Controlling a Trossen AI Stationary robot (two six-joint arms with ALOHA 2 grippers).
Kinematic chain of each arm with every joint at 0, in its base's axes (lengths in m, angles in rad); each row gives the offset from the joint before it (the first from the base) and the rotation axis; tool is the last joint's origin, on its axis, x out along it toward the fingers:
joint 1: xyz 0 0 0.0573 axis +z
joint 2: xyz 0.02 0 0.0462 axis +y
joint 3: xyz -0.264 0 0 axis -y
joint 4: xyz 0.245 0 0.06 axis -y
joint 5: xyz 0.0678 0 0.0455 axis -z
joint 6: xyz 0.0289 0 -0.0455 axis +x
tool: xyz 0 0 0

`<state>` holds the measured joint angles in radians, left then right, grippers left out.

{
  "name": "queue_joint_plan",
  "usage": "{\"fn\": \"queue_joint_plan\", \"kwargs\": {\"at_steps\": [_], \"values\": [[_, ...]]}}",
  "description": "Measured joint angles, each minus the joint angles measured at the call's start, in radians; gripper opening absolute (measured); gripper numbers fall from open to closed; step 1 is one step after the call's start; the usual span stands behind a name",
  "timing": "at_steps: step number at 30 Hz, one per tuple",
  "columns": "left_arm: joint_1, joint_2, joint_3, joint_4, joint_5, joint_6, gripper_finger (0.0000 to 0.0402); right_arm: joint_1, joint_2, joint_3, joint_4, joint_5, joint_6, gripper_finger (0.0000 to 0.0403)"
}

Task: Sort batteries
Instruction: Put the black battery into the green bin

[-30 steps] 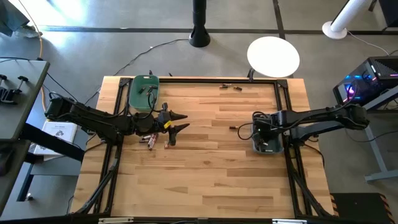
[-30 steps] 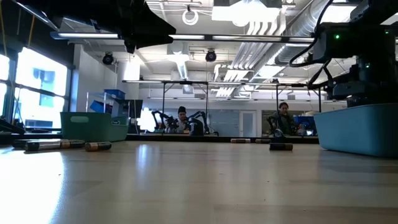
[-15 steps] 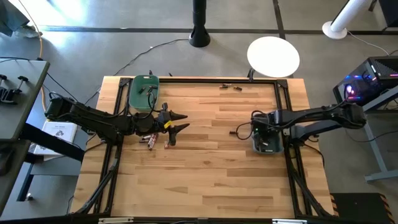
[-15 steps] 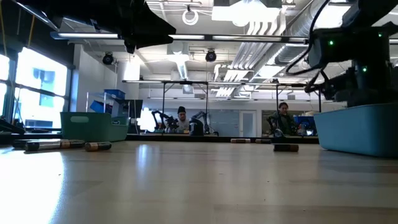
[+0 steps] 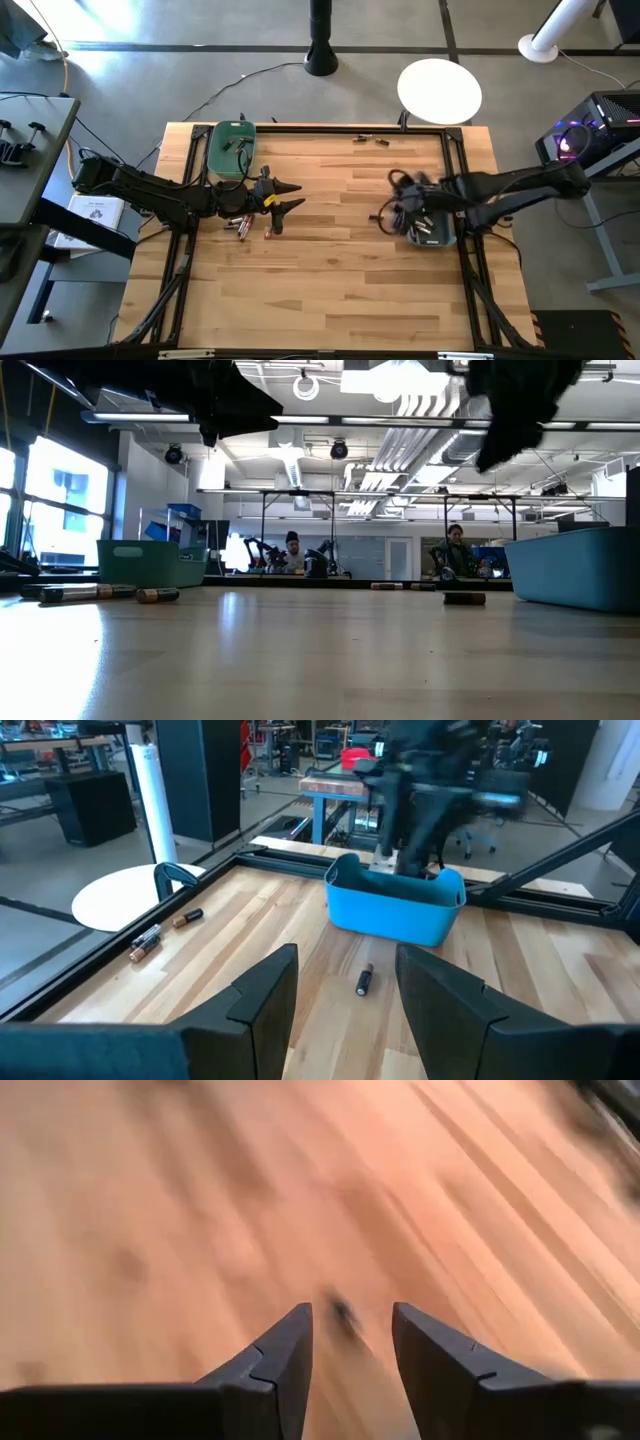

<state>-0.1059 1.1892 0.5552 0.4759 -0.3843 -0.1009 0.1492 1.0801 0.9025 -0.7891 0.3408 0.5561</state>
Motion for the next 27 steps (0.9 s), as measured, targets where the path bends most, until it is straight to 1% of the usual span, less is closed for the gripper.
{"fn": "queue_joint_plan", "kwargs": {"at_steps": [3, 6, 11, 14, 17, 20, 23, 27], "values": [[-0.001, 0.0, 0.0, -0.001, 0.0, -0.003, 0.0163, 0.046, 0.034, -0.056, 0.207, -0.036, -0.135, 0.0133], [-0.007, 0.0, 0.0, -0.005, 0.0, -0.003, 0.0163, 0.039, 0.107, -0.097, 0.293, -0.092, -0.183, 0.0133], [-0.01, 0.0, 0.0, -0.005, 0.0, -0.003, 0.0163, -0.037, 0.26, -0.107, 0.302, -0.146, -0.255, 0.0139], [-0.01, 0.0, 0.0, -0.006, 0.0, -0.003, 0.0163, -0.092, 0.344, -0.105, 0.315, -0.195, -0.323, 0.0156], [-0.009, 0.0, 0.0, -0.006, 0.0, -0.003, 0.0163, -0.14, 0.412, -0.105, 0.308, -0.203, -0.397, 0.0178], [-0.009, 0.0, 0.0, -0.006, 0.0, -0.003, 0.0163, -0.172, 0.466, -0.105, 0.305, -0.203, -0.477, 0.0193], [-0.009, 0.0, 0.0, -0.006, 0.0, -0.011, 0.0163, -0.19, 0.505, -0.105, 0.305, -0.203, -0.532, 0.0196], [-0.009, 0.0, 0.0, -0.006, 0.0, -0.019, 0.0163, -0.196, 0.542, -0.103, 0.308, -0.213, -0.538, 0.0191]]}}
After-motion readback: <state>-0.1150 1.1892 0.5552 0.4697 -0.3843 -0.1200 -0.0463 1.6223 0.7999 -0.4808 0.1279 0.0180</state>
